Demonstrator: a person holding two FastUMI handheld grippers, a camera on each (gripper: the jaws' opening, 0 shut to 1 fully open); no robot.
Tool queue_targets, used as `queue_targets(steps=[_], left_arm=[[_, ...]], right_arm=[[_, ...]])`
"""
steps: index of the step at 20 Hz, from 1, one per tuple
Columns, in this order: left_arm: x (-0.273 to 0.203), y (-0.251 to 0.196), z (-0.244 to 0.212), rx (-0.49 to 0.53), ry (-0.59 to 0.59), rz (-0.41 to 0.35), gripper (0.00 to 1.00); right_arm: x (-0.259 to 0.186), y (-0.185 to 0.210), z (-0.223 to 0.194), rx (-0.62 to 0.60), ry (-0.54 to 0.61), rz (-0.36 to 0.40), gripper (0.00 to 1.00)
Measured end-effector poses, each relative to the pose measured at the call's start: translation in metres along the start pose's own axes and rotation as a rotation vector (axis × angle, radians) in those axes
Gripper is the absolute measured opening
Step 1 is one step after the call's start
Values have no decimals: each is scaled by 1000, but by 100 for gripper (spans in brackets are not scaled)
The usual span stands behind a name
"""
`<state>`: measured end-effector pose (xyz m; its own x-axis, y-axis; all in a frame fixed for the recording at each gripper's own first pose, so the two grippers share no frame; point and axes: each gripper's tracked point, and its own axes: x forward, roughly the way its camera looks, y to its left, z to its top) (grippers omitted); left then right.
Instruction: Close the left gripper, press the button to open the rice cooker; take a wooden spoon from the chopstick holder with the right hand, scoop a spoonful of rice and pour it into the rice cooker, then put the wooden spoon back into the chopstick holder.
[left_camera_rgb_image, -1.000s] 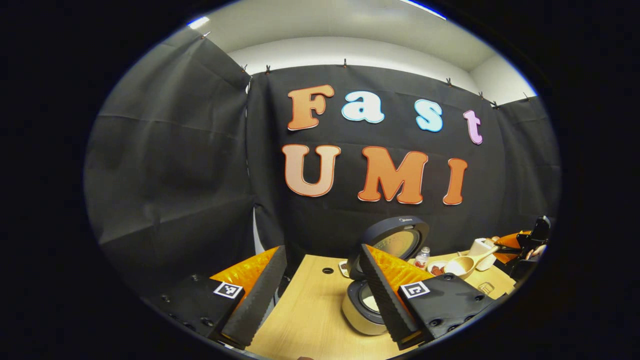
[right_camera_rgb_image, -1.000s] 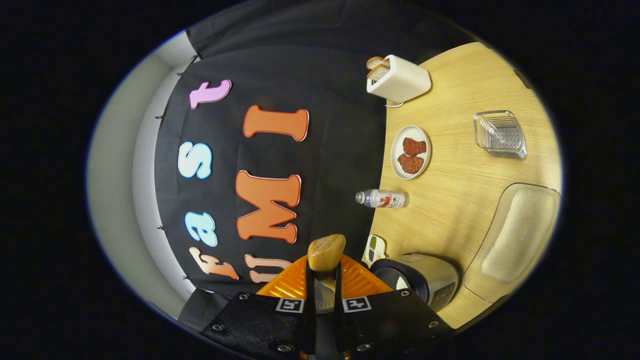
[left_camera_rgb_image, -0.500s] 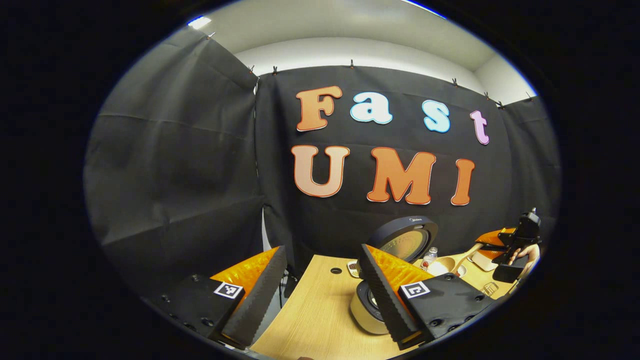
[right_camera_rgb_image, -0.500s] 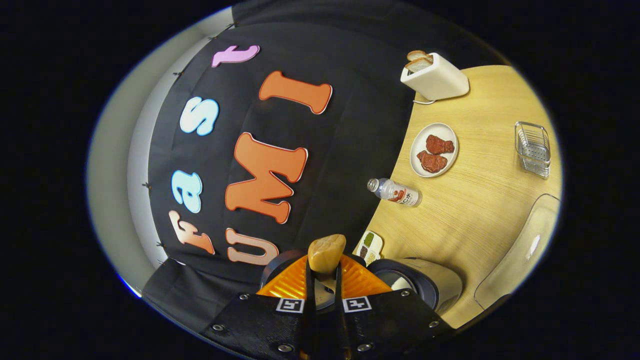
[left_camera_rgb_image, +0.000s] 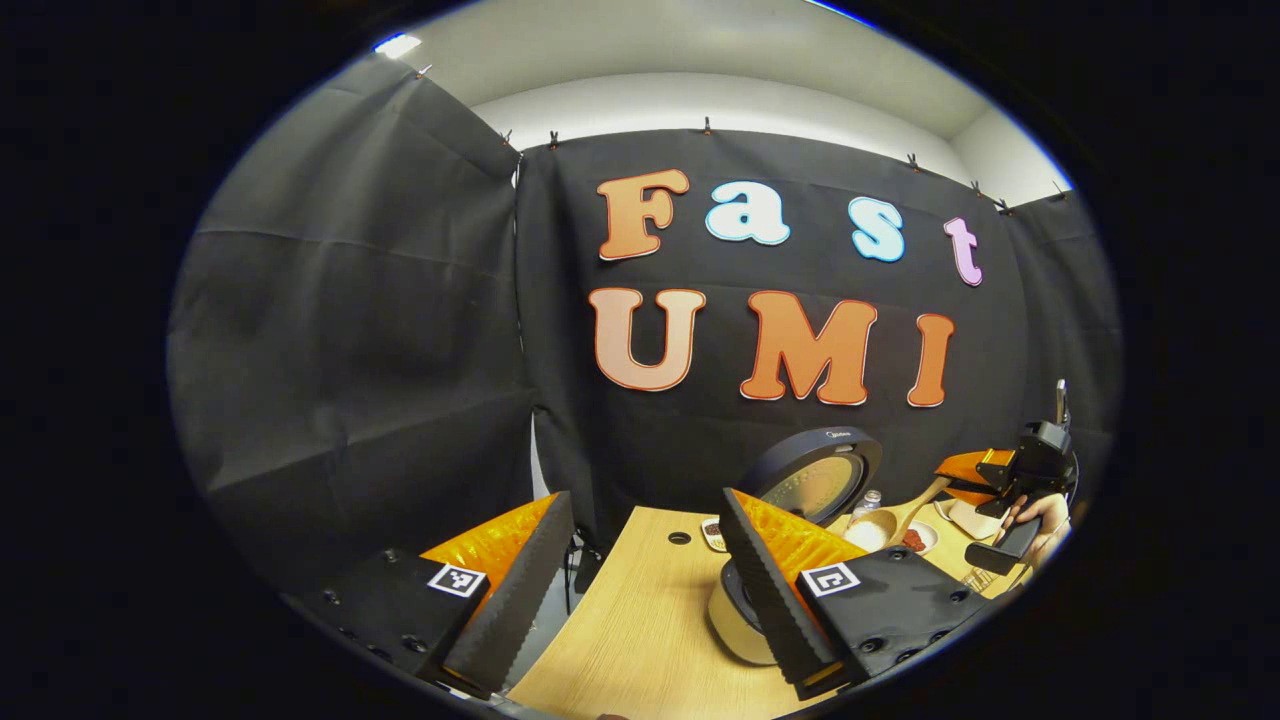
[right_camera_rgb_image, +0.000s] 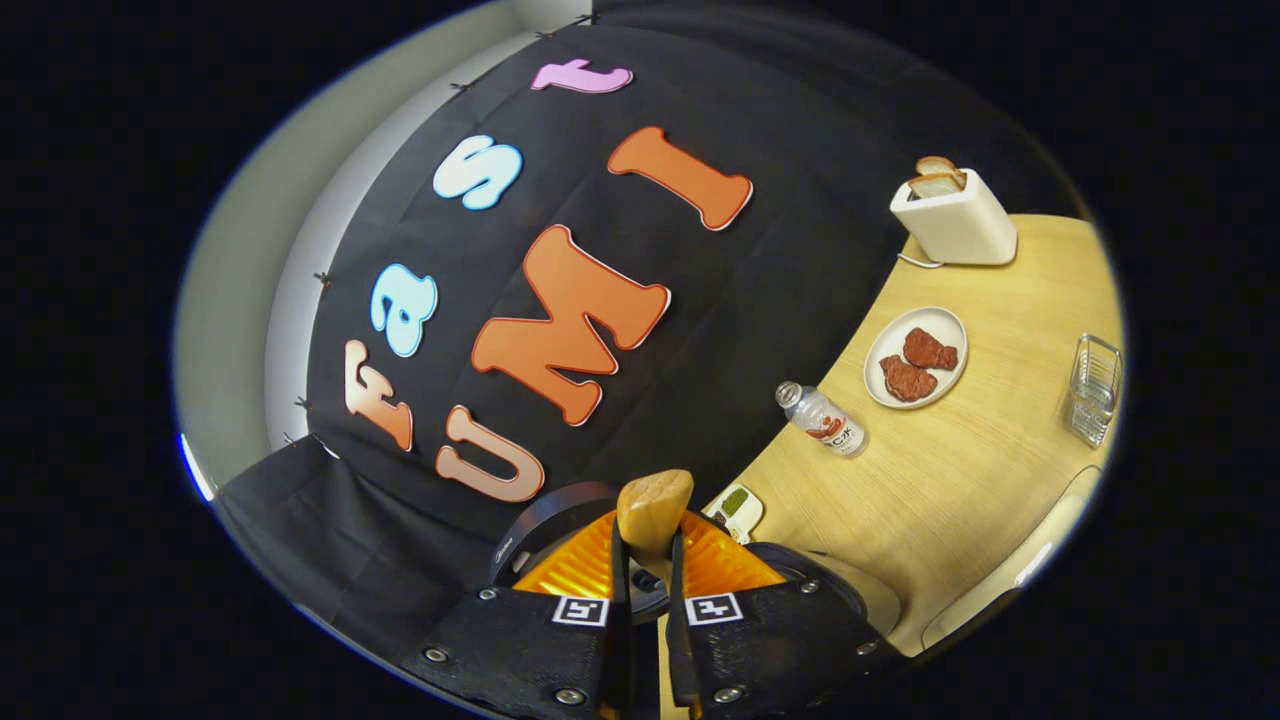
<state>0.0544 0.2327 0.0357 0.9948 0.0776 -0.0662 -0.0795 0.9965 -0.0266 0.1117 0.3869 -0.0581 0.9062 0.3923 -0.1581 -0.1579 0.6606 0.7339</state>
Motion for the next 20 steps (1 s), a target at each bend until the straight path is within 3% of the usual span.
queue_targets(steps=[10, 20], left_arm=[[4, 9, 3, -1, -12, 18, 100], [9, 7, -1, 2, 0, 16, 100]], right_arm=[[2, 21, 1, -158, -17, 36, 14], [2, 29, 0, -235, -17, 53, 14]])
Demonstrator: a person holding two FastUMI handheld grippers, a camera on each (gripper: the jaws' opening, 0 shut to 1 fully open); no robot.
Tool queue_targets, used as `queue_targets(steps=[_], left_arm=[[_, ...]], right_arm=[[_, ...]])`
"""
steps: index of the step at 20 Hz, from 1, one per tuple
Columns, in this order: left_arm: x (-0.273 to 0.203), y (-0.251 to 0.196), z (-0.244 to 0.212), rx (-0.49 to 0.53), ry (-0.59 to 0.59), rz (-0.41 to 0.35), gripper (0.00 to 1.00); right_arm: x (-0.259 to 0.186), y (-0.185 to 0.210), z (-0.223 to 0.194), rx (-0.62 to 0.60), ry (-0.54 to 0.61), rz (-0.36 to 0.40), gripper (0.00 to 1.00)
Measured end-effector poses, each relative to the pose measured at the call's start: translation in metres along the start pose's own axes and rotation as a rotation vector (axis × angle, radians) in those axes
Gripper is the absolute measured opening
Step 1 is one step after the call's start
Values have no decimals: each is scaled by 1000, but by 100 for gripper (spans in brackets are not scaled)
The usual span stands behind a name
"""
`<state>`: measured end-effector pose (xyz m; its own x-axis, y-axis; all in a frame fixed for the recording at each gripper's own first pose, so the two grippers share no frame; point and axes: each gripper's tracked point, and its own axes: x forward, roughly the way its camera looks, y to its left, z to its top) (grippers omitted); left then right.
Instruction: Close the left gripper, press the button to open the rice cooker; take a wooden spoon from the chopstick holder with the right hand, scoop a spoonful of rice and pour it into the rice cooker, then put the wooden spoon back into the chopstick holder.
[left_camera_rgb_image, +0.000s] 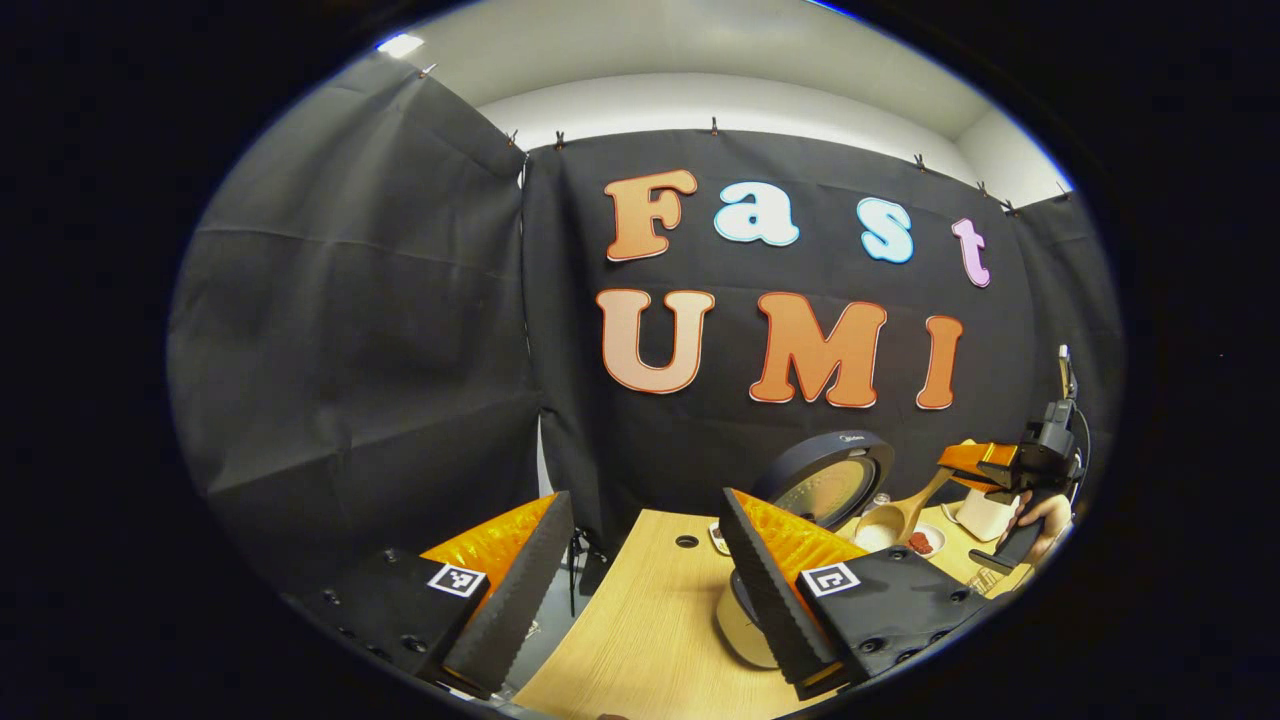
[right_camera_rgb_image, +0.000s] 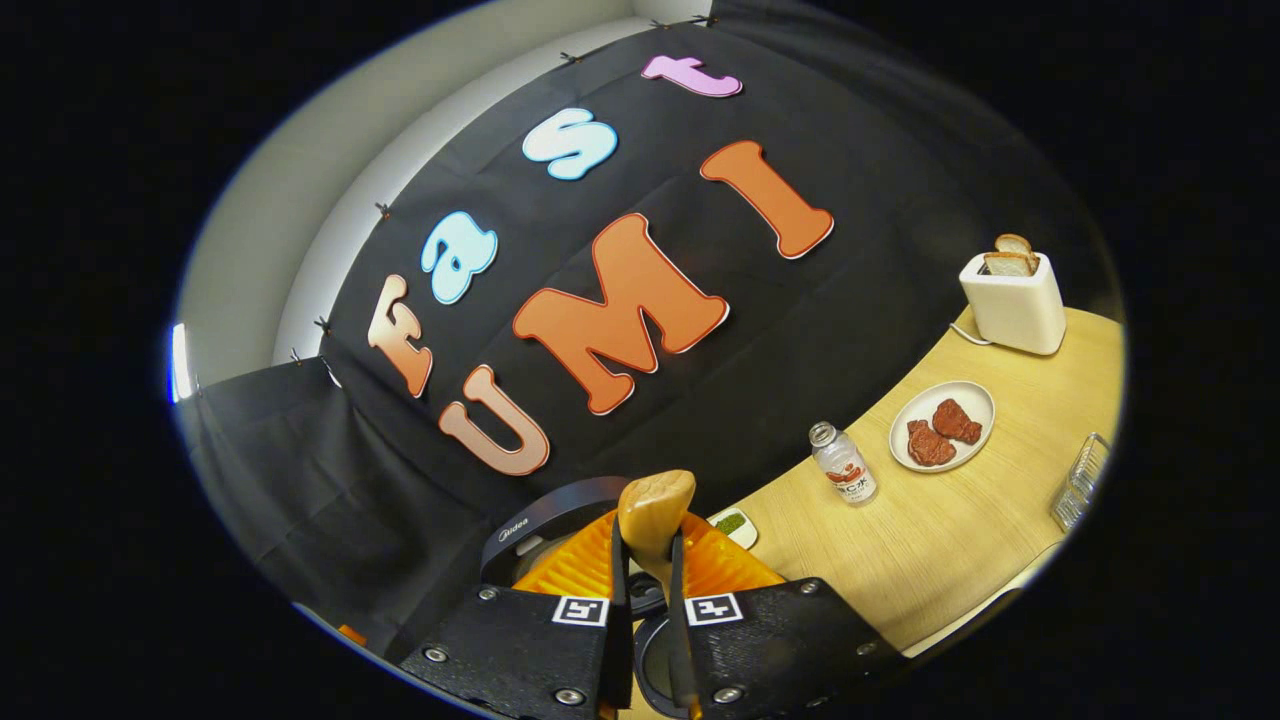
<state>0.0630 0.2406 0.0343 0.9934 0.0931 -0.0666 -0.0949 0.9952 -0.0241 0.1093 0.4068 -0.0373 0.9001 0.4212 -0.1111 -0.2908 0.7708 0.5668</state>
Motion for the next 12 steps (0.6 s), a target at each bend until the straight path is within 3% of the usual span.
queue_targets(steps=[12], left_arm=[[5, 4, 0, 0, 3, 5, 96]], right_arm=[[-1, 19, 1, -156, -25, 43, 14]])
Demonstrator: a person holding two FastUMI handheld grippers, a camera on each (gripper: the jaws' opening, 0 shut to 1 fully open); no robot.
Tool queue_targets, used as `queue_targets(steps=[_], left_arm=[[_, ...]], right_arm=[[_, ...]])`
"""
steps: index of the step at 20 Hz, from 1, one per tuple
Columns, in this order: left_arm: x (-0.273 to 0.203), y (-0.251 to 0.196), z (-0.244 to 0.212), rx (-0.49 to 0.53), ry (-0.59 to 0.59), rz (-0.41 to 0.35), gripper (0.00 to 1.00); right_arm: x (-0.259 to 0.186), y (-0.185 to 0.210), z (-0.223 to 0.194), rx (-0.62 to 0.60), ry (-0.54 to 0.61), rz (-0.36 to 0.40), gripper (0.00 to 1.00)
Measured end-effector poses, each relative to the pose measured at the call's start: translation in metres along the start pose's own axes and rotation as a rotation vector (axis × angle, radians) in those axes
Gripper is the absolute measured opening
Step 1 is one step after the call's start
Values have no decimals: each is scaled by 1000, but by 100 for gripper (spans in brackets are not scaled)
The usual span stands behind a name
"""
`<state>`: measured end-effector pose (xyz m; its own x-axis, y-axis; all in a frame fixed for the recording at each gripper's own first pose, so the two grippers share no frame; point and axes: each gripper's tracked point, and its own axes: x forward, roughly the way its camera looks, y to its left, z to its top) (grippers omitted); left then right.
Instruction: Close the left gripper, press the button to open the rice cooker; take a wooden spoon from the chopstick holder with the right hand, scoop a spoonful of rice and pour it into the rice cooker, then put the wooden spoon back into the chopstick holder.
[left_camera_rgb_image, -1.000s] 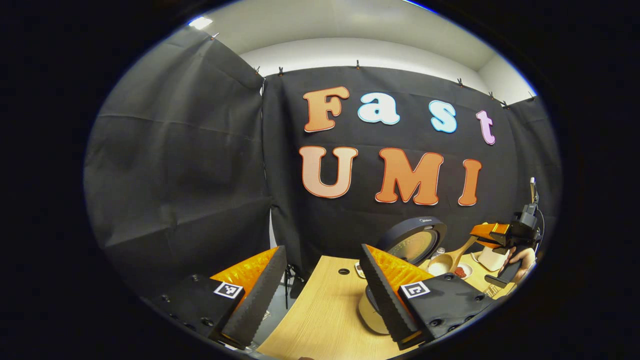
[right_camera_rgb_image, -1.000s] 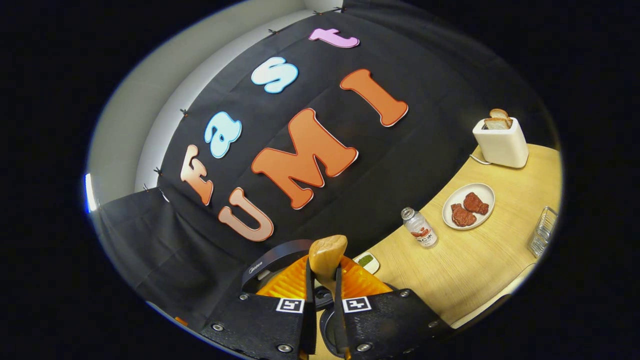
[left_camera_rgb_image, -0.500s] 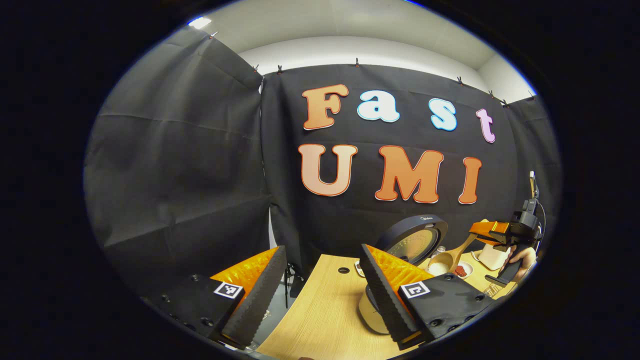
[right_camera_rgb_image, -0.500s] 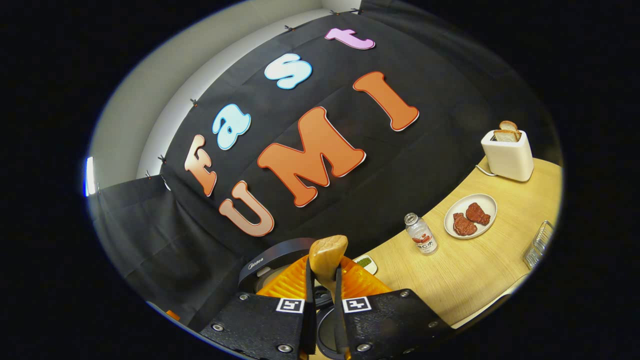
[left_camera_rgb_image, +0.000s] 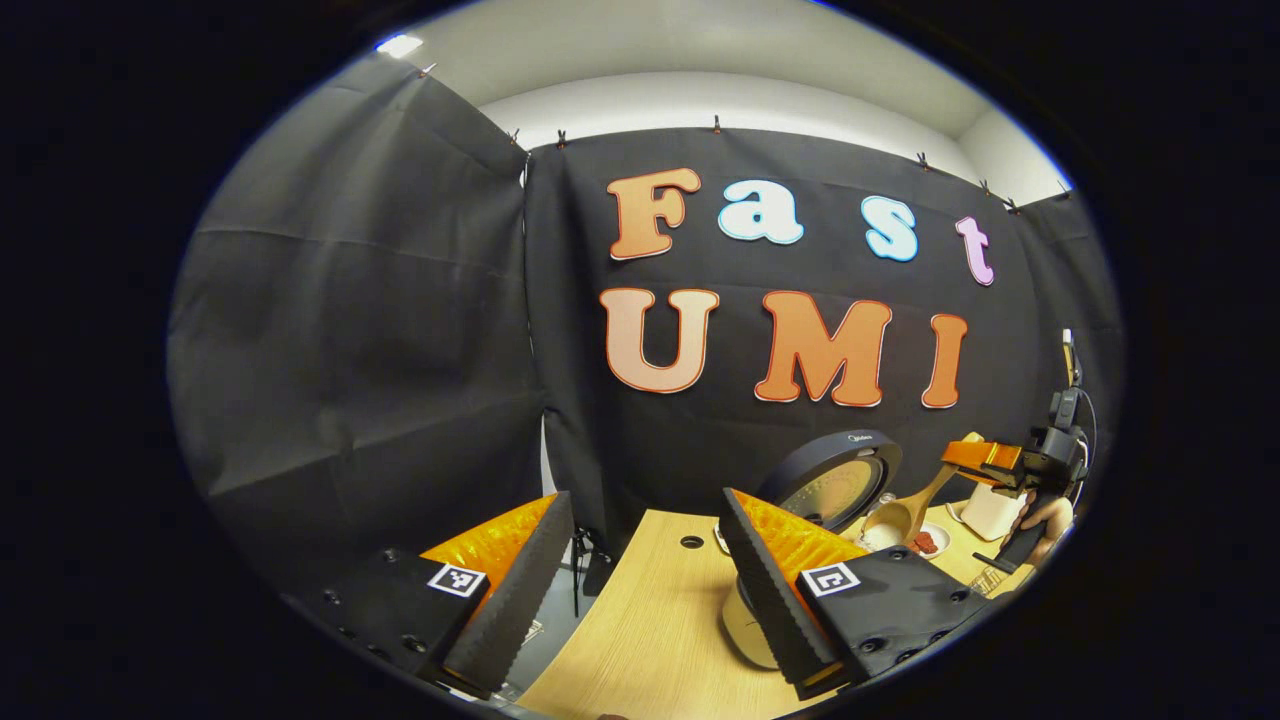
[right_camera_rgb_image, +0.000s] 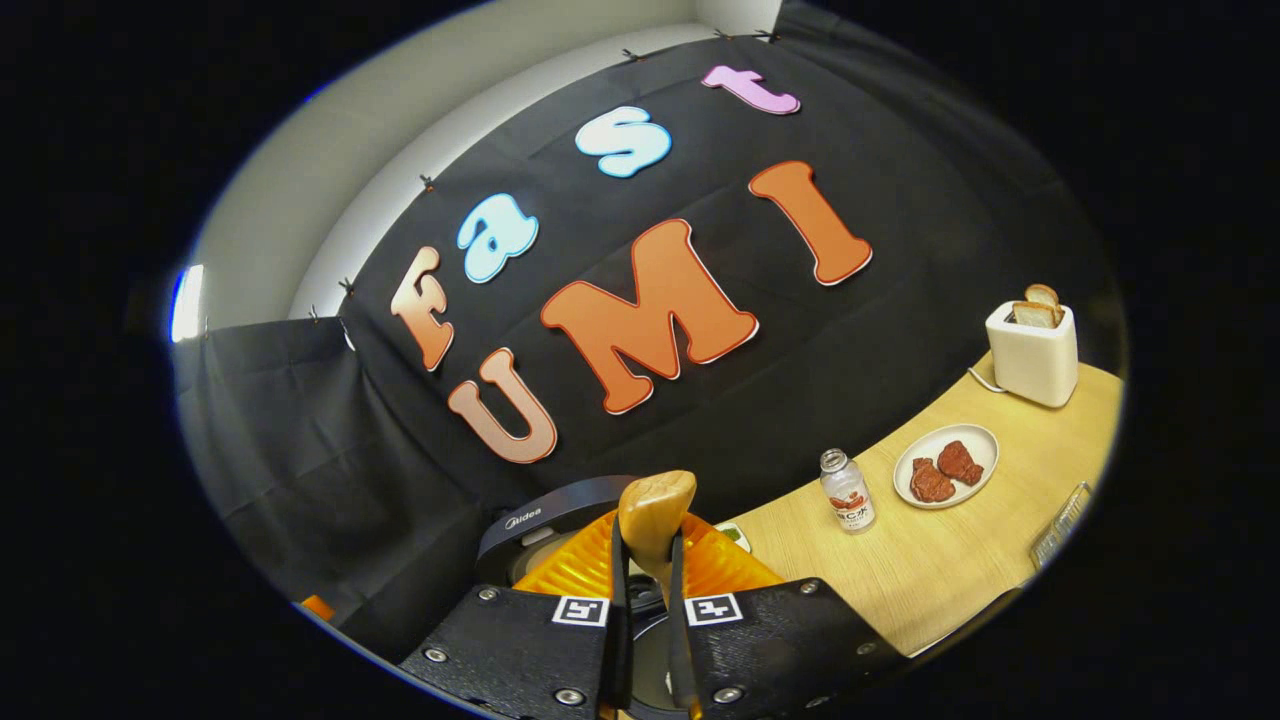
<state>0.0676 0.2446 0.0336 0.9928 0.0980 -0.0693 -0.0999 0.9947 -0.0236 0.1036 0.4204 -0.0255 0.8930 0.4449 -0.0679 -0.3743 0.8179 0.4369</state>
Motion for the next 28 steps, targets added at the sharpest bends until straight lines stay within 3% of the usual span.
queue_targets(steps=[14, 28], left_arm=[[-1, 6, -4, 1, 8, 9, 96], [-5, 10, -10, -1, 20, 16, 96]], right_arm=[[-2, 25, -8, -184, -3, 61, 13], [-1, 35, -38, -458, 27, 97, 13]])
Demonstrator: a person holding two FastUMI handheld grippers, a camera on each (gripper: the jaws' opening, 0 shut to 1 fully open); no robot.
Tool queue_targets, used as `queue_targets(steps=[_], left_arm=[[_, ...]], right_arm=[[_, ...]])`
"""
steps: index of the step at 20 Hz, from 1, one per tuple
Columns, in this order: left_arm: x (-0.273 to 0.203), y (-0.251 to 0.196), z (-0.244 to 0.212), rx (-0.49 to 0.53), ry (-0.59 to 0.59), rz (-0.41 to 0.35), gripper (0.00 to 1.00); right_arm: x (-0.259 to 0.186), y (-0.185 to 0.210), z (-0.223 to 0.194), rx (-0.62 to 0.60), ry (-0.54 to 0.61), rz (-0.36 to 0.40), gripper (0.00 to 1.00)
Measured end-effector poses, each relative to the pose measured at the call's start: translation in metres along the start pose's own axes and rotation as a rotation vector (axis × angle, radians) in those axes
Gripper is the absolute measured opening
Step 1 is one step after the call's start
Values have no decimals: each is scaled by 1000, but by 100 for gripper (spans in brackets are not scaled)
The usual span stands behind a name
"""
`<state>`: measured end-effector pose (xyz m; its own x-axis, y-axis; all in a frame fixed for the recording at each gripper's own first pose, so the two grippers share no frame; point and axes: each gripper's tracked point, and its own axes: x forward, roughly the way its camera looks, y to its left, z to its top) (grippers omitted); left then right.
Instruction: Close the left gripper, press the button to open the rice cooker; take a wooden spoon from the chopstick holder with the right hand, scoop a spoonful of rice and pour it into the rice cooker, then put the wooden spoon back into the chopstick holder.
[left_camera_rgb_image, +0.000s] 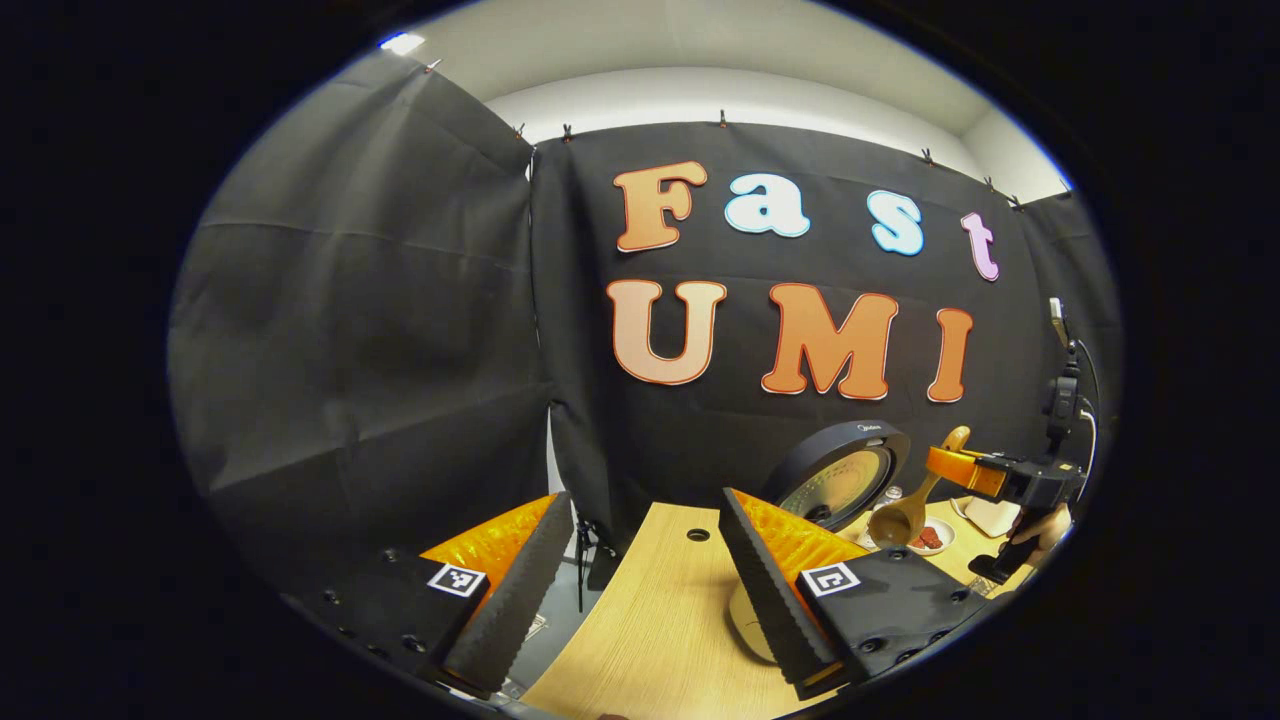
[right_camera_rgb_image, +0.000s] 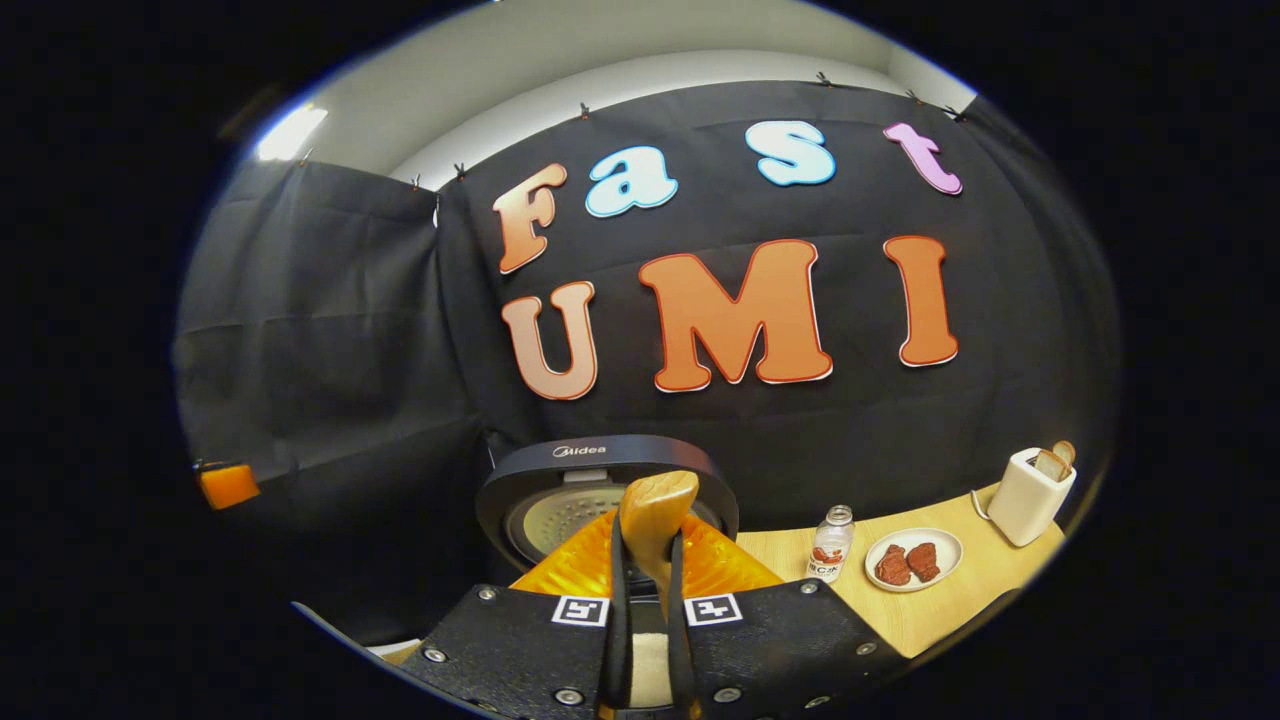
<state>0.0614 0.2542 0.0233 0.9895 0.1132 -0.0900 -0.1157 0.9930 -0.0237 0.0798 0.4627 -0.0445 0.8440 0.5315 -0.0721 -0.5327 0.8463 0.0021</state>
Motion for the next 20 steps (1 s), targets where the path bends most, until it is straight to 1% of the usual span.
queue_targets(steps=[3, 5, 9, 10, 11, 12, 14, 17, 20], left_arm=[[-3, 0, 1, 14, -4, -6, 97], [-4, 2, 1, 20, -5, -1, 97], [-6, -1, 4, -9, -12, -14, 99], [-6, -1, 6, -15, -14, -17, 96], [-4, 1, 6, -10, -17, -11, 98], [-4, 3, 9, 0, -24, 0, 100], [-3, 3, 14, 10, -35, 7, 97], [2, -9, 14, 15, -31, -18, 96], [7, -27, 12, 17, -26, -50, 96]], right_arm=[[3, -1, -13, -43, 18, -1, 14], [5, -1, -19, -47, 29, 0, 14], [5, -5, -20, 4, 37, 6, 13], [3, -7, -18, 28, 37, 8, 14], [1, -10, -16, 49, 35, 7, 14], [-2, -16, -13, 66, 31, 1, 14], [-9, -30, -4, 89, 18, -16, 13], [-25, -57, 7, 136, -2, -44, 13], [-46, -93, 16, 173, -22, -92, 13]])
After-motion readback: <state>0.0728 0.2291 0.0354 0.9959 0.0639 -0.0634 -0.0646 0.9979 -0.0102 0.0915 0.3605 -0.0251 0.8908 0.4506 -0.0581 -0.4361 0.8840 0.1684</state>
